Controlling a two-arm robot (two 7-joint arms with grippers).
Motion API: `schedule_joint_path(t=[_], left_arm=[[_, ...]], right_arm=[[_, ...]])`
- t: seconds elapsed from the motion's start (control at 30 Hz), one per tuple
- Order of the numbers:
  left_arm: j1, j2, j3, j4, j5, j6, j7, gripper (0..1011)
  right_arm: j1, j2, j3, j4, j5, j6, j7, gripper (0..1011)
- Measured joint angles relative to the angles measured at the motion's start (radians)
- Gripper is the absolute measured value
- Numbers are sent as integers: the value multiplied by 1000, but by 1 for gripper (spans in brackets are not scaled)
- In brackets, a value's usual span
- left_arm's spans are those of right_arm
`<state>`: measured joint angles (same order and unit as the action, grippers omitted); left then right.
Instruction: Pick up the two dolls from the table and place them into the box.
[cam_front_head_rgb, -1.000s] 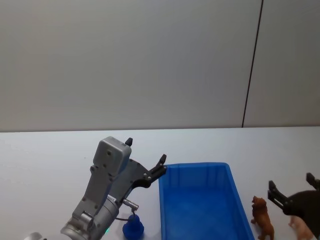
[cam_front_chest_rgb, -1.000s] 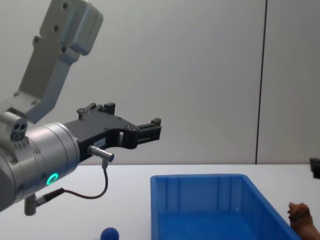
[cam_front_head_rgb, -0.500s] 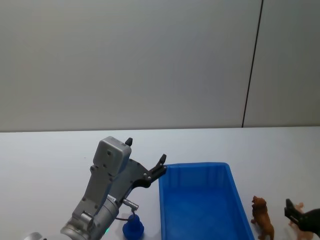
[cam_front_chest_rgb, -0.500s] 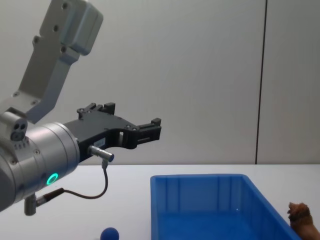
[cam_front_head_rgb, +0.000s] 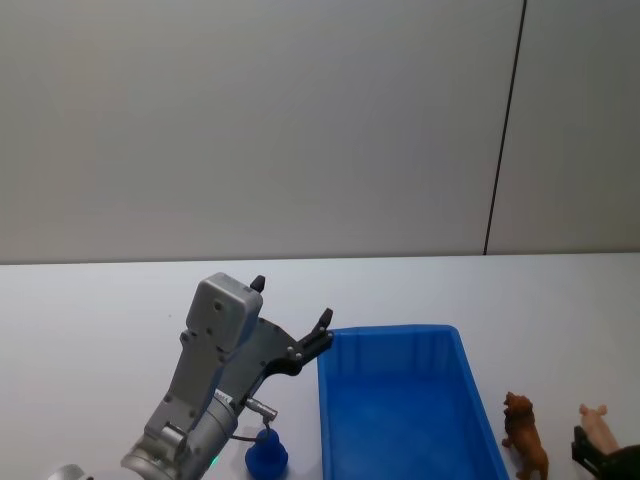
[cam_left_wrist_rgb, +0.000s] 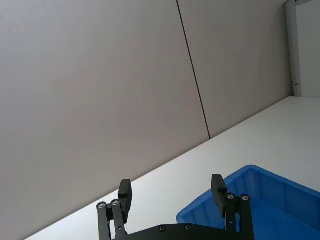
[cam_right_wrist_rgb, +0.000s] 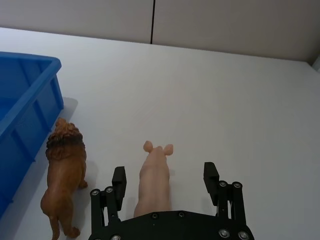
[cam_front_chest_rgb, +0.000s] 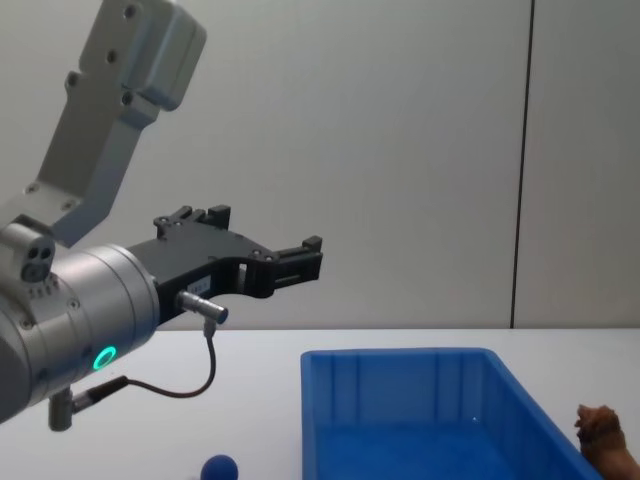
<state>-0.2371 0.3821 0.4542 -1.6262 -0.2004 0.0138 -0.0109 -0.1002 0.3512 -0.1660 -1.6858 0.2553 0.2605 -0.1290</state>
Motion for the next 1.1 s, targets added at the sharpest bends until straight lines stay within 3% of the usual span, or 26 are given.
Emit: schedule_joint_path(t=[0.23, 0.67, 1.1], left_arm=[[0, 0, 0, 0, 0, 0, 0, 1001], [0, 0, 0, 0, 0, 0, 0, 1001], [0, 0, 0, 0, 0, 0, 0, 1002]], right_arm=[[-3, -7, 0, 31, 11, -12, 23, 833], [-11, -15, -1, 54, 6, -30, 34, 400], [-15, -14, 4, -16, -23, -85, 55, 383]])
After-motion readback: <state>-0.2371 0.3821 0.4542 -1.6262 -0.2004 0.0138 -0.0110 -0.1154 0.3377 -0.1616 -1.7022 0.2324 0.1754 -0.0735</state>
